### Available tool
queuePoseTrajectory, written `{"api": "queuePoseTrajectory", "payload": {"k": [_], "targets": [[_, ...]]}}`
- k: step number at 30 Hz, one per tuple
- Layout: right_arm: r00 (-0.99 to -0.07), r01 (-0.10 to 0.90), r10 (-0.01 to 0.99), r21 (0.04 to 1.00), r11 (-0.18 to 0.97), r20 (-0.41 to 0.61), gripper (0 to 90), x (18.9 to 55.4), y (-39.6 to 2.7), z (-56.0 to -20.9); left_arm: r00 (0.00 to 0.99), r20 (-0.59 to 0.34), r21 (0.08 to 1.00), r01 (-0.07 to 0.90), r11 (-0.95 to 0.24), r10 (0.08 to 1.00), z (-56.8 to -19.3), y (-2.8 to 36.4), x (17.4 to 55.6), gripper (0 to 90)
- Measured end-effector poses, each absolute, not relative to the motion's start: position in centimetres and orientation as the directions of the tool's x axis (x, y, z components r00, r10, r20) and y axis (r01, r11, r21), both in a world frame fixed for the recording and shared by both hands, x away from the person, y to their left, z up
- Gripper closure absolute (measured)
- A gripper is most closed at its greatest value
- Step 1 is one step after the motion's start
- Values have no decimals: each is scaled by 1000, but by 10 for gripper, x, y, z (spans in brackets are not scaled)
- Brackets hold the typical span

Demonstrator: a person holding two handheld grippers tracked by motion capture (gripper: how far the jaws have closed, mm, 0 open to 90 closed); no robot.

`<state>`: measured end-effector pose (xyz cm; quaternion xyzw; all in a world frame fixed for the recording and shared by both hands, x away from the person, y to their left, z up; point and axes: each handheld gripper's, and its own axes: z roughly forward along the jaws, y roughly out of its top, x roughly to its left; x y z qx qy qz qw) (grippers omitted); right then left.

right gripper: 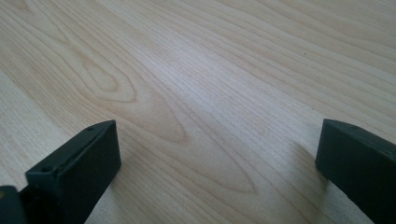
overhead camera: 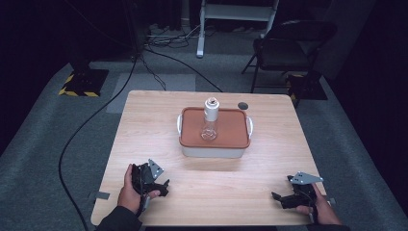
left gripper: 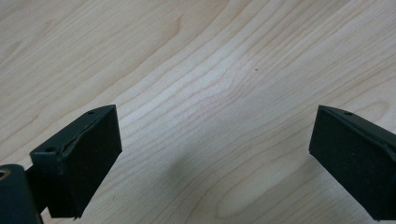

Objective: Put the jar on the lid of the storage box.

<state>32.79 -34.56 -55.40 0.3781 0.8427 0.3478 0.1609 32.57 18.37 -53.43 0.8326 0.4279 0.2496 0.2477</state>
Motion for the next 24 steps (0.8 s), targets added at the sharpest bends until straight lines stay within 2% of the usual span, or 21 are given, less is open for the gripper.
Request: {"api": "queuePoseTrajectory", "payload": {"k": [13, 24], "targets": [[-662, 526, 750, 708, 472, -8, 0, 328, -346, -554, 497, 124, 633, 627, -455, 859, -544, 197, 326, 24], [-662, 526, 749, 708, 472, -8, 0, 328, -346, -554, 478, -12, 681, 647, -343, 878, -555, 213, 327, 3]]}}
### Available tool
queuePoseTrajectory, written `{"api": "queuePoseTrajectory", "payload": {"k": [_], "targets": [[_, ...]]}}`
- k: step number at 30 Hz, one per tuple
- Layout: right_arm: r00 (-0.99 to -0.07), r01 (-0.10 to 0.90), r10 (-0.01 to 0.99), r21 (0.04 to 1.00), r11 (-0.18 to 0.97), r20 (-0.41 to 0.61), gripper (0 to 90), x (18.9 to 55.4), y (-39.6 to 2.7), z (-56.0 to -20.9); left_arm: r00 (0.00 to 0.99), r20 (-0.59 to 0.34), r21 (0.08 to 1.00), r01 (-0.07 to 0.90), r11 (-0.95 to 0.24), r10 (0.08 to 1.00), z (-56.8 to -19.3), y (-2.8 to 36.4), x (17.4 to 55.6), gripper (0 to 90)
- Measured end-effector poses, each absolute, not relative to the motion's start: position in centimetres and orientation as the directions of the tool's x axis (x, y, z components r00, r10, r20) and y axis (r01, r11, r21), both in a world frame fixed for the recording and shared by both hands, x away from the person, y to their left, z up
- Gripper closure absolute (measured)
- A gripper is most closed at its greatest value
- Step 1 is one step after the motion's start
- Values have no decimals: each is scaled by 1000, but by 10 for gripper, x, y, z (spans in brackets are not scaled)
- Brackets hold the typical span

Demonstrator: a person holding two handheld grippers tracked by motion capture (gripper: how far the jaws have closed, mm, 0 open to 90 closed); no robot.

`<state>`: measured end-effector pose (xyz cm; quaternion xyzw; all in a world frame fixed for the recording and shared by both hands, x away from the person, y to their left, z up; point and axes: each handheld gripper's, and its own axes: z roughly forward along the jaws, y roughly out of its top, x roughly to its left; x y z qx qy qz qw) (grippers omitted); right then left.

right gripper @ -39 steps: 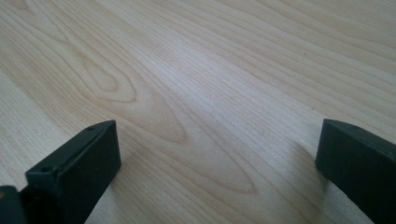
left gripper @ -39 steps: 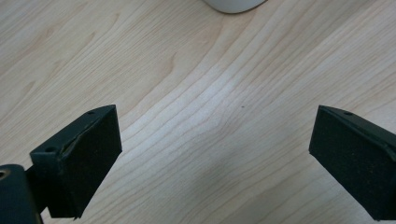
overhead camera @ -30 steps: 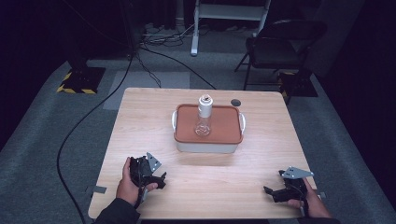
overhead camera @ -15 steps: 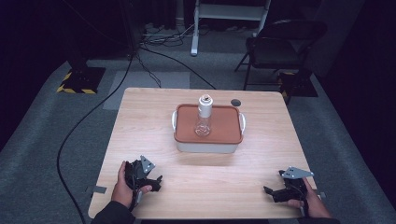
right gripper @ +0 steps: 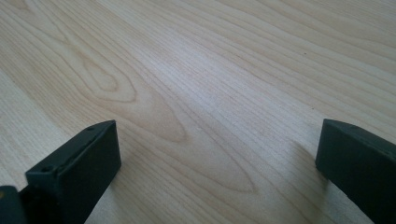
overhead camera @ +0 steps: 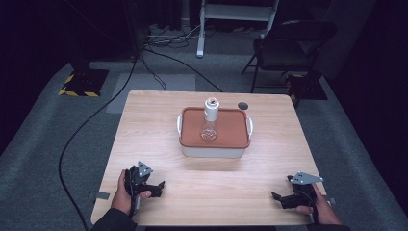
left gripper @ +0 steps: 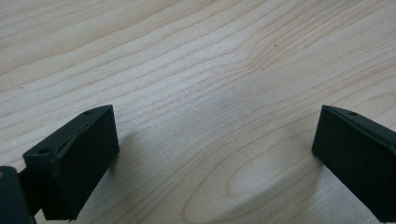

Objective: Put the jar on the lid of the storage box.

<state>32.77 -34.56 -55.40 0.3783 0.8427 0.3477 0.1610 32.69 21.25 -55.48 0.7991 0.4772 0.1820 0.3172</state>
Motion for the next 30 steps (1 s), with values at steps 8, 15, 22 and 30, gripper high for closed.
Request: {"api": "queuePoseTrajectory", "payload": {"k": [8, 15, 22, 30], "targets": [[-662, 525, 749, 708, 472, -8, 0, 328, -346, -554, 472, -14, 680, 651, -338, 882, -555, 212, 326, 2], [-663, 525, 749, 708, 472, -8, 0, 328, -346, -554, 472, -12, 681, 649, -338, 882, -555, 212, 326, 4], [-663, 525, 749, 708, 472, -8, 0, 328, -346, -554, 474, -12, 681, 649, -340, 880, -555, 212, 326, 3], [-662, 525, 749, 708, 472, -8, 0, 328, -346, -554, 475, -12, 681, 649, -340, 880, -555, 212, 326, 3]]}}
